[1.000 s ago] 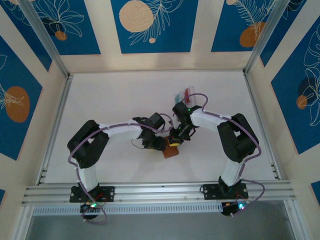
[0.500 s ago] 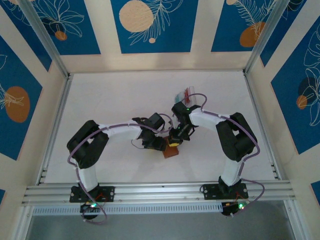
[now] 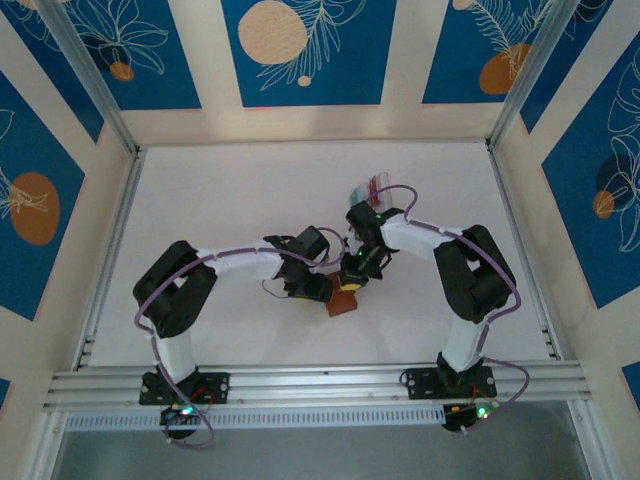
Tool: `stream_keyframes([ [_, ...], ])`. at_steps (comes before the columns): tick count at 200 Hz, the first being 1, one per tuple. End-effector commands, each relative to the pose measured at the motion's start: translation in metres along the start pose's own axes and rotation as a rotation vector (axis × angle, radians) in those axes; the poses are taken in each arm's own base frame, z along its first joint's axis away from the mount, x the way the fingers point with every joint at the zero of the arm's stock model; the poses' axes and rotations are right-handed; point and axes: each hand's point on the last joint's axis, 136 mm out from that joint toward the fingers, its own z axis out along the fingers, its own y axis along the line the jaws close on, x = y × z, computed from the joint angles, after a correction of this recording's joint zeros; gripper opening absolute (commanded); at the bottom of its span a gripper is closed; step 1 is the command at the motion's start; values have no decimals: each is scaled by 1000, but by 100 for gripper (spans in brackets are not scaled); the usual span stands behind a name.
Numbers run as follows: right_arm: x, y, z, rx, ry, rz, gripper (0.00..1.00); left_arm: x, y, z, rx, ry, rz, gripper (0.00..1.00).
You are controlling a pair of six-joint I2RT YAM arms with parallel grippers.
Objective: Put the credit cards into the card holder
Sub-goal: Close the button on the card holder.
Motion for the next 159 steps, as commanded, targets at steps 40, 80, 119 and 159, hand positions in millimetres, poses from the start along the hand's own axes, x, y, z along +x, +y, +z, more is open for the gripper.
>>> stream_keyframes([
  [40,-7,3,-7,-9,-19,10,0,28,16,32,-29,98,-26,52],
  [80,-7,15,-2,-47,2,-4,0,27,15,33,-26,98,-24,52],
  [119,-6,18,3,-60,20,-5,0,28,16,34,-25,99,-26,52],
  [159,-2,17,6,-58,35,-5,0,28,16,34,-23,97,-27,52],
])
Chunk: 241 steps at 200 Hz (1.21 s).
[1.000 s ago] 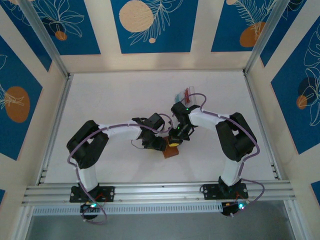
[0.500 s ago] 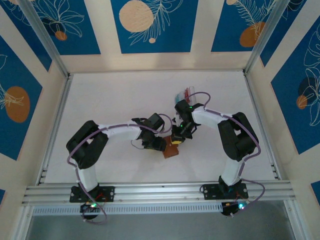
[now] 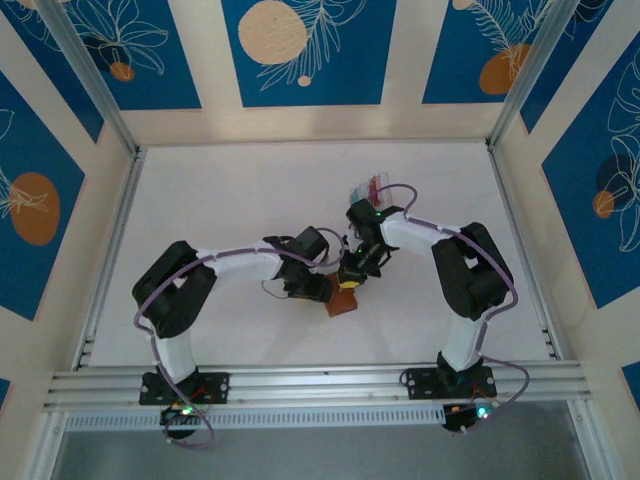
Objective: Put the credit cards into the card holder
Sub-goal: Close the button on the card holder.
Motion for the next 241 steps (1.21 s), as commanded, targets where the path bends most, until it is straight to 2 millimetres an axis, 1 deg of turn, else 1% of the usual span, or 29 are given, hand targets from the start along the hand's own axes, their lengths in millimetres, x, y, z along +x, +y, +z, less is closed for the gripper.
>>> stream_keyframes([
  [1,1,8,4,-25,21,-2,0,29,16,33,-26,102,-29,52],
  [46,6,10,6,-25,40,-9,0,28,16,34,-25,103,-27,52],
  [117,16,3,9,-2,63,-6,0,28,15,34,-21,104,-28,52],
  [190,23,6,9,-22,82,-11,0,29,16,36,-22,107,-30,52],
  [241,20,0,11,16,81,-8,0,29,15,36,-18,103,-31,52],
])
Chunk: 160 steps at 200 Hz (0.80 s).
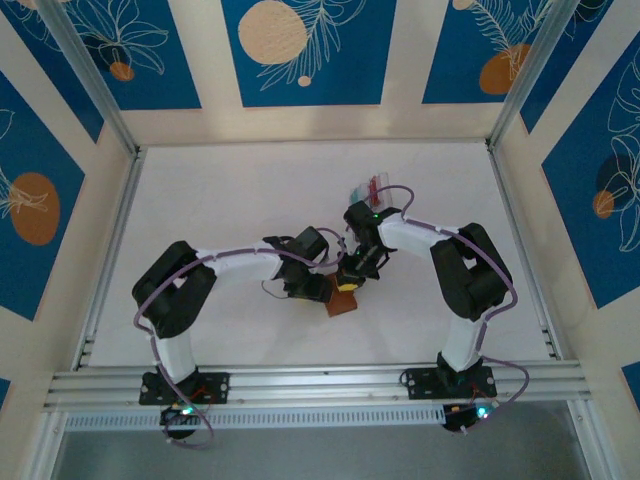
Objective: Put the credit cards into the card holder
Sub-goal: Close the button on the card holder.
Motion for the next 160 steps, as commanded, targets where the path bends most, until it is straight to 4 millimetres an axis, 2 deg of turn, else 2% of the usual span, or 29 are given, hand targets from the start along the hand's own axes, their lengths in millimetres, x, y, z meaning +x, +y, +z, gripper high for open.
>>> stream_keyframes([
  [1,13,-3,7,15,59,7,0,29,15,35,-19,105,-31,52],
  [115,19,-26,32,138,68,47,0,26,14,31,-16,93,-37,52],
  [160,10,-15,23,116,15,30,0,21,12,21,-1,71,-44,52],
])
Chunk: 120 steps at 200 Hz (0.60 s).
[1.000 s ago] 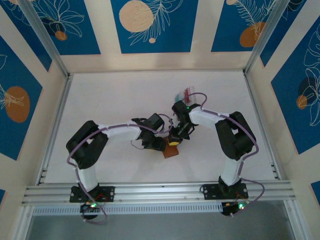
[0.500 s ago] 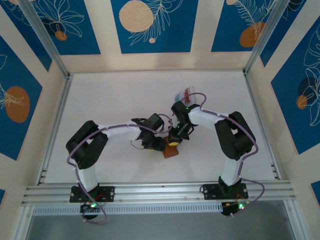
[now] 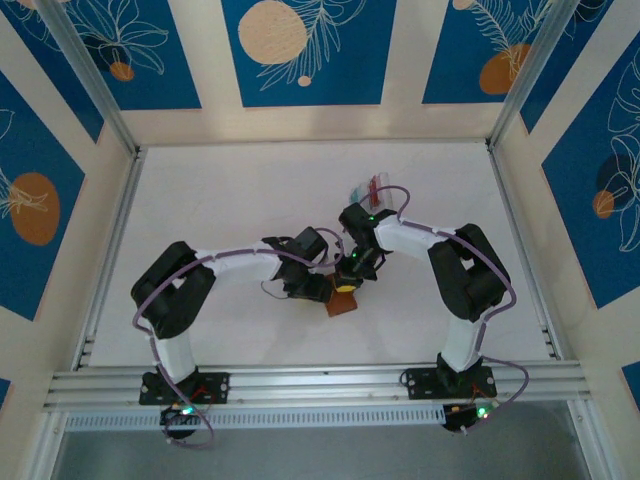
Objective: Put the credit cards into the card holder
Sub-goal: Close the button on the card holder, then reset both arms
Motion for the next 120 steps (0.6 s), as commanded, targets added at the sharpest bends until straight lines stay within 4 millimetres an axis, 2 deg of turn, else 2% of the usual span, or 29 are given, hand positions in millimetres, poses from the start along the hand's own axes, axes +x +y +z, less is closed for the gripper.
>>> stream_keyframes([
  [1,10,-14,17,69,30,27,0,21,12,21,-8,76,-33,52],
  [12,6,-7,10,50,0,17,3,17,14,12,-14,60,-39,53],
  [39,-3,12,-6,7,-46,-8,20,7,20,-17,-15,-3,-55,55],
  [75,-13,40,-31,-72,-120,-55,40,-6,27,-70,24,-111,-95,60],
  [101,-20,64,-65,-116,-211,-114,50,-14,39,-116,40,-219,-141,66],
  [113,-21,73,-85,-130,-266,-145,56,-17,45,-140,34,-286,-155,72],
  [120,-22,77,-97,-131,-304,-163,60,-21,49,-154,33,-335,-163,81],
])
